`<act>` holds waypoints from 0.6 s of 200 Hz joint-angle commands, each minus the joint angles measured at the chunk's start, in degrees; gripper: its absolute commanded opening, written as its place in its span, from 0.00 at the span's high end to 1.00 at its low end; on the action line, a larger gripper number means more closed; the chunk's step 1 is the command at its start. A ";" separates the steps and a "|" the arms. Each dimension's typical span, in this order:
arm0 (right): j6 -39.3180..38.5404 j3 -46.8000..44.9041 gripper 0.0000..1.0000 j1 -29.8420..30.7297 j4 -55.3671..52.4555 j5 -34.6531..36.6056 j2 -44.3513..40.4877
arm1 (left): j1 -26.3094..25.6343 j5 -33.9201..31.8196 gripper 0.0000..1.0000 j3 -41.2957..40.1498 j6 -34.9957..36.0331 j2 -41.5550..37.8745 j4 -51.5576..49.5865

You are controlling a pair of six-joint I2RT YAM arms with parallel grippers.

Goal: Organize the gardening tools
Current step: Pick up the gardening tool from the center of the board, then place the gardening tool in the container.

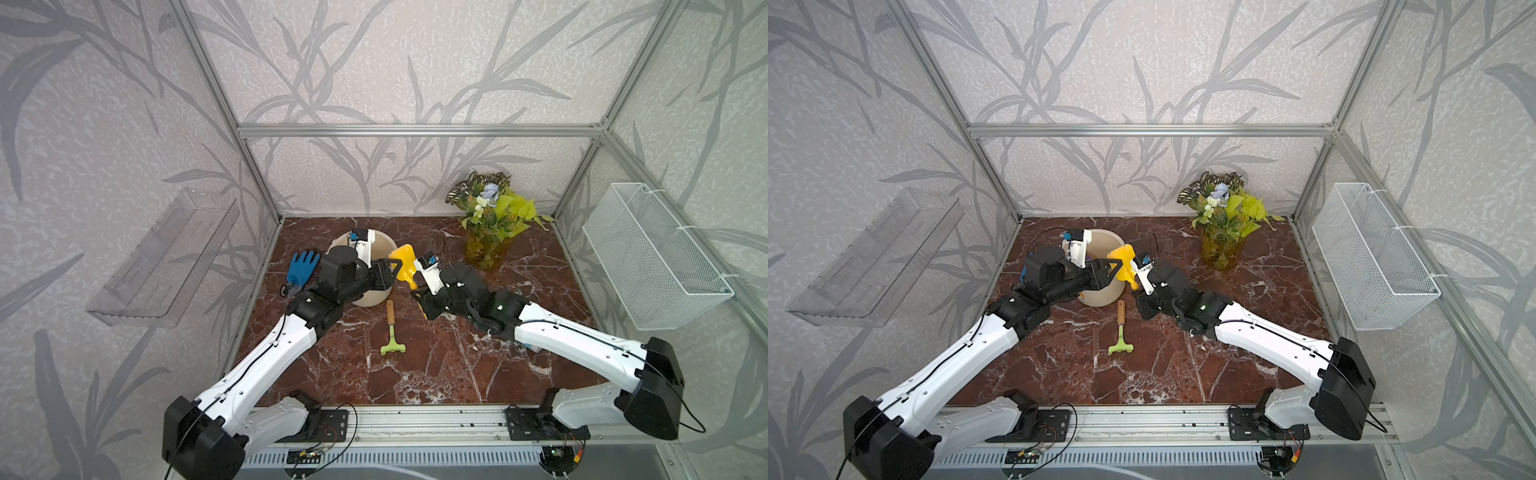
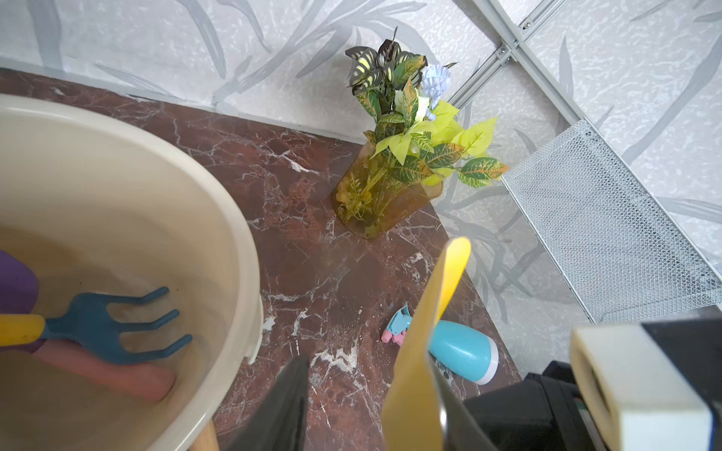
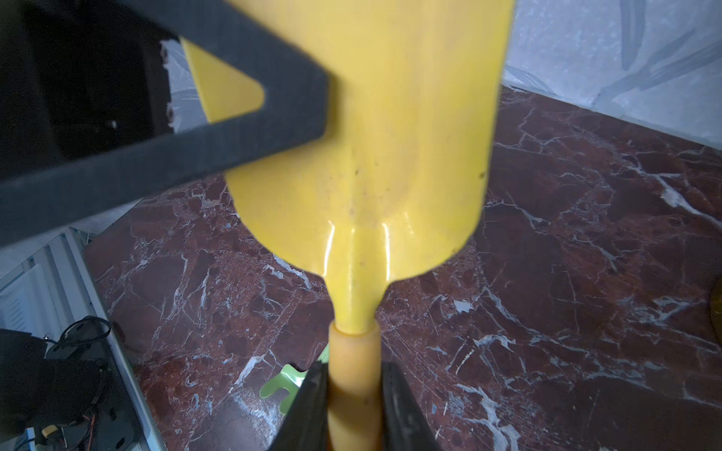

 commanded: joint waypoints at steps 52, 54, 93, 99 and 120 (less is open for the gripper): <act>-2.45 3.62 0.89 0.97 3.33 2.06 0.67 | -0.03 0.91 1.00 3.64 1.41 1.02 2.18; -2.52 3.67 0.88 0.95 3.31 2.23 0.67 | 0.00 0.78 1.00 3.77 1.49 1.00 2.07; -1.87 3.28 0.40 0.84 3.46 9.06 -0.50 | 0.10 -7.56 1.00 10.13 7.77 1.07 -3.96; -1.69 2.81 0.38 0.76 3.64 10.02 -0.98 | 0.14 -9.41 1.00 11.46 8.96 1.27 -5.04; -0.71 1.00 0.35 0.11 4.18 12.23 -2.85 | 0.27 -16.72 1.00 16.54 12.95 2.10 -8.94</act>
